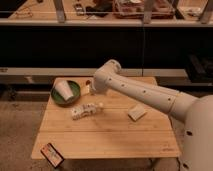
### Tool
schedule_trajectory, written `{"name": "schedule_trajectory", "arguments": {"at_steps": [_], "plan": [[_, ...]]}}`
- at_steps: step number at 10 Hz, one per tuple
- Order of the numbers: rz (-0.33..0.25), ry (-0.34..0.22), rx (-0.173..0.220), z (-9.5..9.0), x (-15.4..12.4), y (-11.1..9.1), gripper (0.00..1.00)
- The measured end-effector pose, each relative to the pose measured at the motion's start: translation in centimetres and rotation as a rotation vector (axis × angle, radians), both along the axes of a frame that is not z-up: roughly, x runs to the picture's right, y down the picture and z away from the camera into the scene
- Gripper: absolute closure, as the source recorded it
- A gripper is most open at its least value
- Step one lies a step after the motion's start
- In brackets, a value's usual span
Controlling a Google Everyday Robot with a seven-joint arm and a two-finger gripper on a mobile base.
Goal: Pick up the ceramic bowl
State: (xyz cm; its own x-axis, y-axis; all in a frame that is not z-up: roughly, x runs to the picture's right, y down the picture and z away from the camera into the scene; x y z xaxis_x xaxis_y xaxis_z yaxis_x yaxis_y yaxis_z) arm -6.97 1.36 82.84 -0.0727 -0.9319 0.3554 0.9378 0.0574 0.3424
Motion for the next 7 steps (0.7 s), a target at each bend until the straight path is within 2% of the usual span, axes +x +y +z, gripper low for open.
{"name": "schedule_trajectory", "arguments": {"at_steps": [2,3,6,7], "plan": [[0.012,-0.106,-0.067,2.2,-2.6,-1.8,0.20],[0.009,-0.138,-0.090,3.6,-3.6,-2.9,0.20],[0.009,-0.172,-0.124,6.6,-4.6,-5.7,0.21],[0.004,-0.182,-0.137,7.4,-5.2,-6.2,0.26]]}}
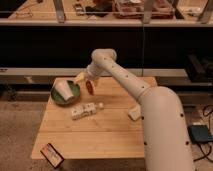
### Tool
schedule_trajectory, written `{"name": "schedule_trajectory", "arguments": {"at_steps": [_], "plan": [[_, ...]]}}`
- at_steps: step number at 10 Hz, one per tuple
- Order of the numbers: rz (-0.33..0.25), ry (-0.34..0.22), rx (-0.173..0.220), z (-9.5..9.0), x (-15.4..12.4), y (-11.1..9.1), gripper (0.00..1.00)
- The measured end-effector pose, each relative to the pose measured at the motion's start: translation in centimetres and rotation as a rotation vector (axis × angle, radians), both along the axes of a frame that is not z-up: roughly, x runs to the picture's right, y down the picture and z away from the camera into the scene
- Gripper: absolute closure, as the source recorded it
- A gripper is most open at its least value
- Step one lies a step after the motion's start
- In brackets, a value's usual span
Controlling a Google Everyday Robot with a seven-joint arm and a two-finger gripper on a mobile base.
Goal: Pick up the ceramic bowl
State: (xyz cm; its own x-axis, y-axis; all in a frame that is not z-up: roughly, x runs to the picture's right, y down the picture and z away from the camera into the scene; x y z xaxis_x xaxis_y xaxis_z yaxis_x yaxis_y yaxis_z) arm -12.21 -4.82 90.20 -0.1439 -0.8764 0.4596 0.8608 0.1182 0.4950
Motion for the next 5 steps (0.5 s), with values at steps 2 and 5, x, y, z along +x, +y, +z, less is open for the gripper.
{"name": "schedule_trajectory", "arguments": {"at_steps": [2,5], "plan": [[-0.017,-0.017,-0.027,1.6,-1.5,0.0,0.46],[-0.050,-0.028,-0.056,4.1,-3.6,1.0,0.72]]}}
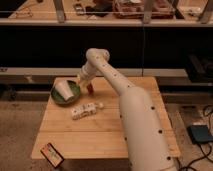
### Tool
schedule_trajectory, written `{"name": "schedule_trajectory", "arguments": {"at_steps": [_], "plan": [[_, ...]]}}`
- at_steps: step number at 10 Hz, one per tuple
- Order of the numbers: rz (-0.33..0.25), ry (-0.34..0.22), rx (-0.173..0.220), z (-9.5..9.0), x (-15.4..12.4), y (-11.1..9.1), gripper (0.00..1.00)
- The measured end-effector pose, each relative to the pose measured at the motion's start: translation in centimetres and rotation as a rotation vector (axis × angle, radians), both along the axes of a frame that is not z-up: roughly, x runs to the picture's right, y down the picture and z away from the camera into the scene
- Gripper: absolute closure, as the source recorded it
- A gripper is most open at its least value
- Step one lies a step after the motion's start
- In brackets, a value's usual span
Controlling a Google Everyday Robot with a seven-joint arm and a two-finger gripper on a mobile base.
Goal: Pick up the ceramic bowl
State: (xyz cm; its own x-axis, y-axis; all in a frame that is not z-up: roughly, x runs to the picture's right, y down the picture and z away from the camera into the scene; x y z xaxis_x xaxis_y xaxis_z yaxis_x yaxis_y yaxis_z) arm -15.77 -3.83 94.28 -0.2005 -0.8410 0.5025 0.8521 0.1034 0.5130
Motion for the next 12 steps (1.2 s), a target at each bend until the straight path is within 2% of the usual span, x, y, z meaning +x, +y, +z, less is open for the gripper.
{"name": "schedule_trajectory", "arguments": {"at_steps": [3,6,9,12], "plan": [[-0.030,0.010,0.007,2.0,-0.8,0.4,0.72],[-0.031,0.010,0.028,2.4,-1.0,-0.5,0.51],[-0.032,0.012,0.046,2.4,-0.8,-1.4,0.50],[-0.052,0.028,0.040,3.4,-0.8,-0.4,0.50]]}}
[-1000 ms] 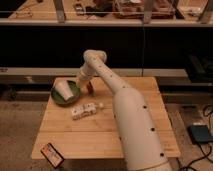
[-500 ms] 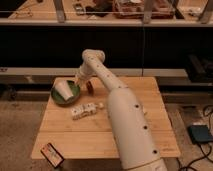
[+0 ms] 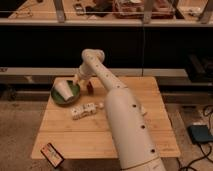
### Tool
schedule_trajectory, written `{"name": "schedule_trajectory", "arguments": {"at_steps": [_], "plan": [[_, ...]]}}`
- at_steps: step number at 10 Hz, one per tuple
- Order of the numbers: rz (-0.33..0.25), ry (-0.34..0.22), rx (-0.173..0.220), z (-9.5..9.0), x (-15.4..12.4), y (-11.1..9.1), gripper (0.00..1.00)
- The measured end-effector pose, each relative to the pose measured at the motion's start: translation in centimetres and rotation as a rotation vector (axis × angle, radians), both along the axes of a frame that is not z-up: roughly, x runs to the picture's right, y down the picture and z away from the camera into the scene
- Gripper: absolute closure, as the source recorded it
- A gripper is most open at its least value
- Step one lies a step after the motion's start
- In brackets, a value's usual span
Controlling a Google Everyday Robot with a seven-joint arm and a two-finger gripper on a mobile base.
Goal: Pick up the ceramic bowl
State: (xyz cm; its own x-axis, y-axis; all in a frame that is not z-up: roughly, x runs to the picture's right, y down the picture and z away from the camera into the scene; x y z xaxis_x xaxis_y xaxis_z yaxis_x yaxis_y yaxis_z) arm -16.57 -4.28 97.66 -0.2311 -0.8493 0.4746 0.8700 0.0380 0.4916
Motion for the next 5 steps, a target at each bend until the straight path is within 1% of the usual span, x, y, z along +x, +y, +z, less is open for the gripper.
{"name": "schedule_trajectory", "arguments": {"at_steps": [2,5], "plan": [[-0.015,0.013,-0.005,0.8,-0.1,0.9,0.50],[-0.022,0.031,-0.019,2.0,-0.2,2.2,0.50]]}}
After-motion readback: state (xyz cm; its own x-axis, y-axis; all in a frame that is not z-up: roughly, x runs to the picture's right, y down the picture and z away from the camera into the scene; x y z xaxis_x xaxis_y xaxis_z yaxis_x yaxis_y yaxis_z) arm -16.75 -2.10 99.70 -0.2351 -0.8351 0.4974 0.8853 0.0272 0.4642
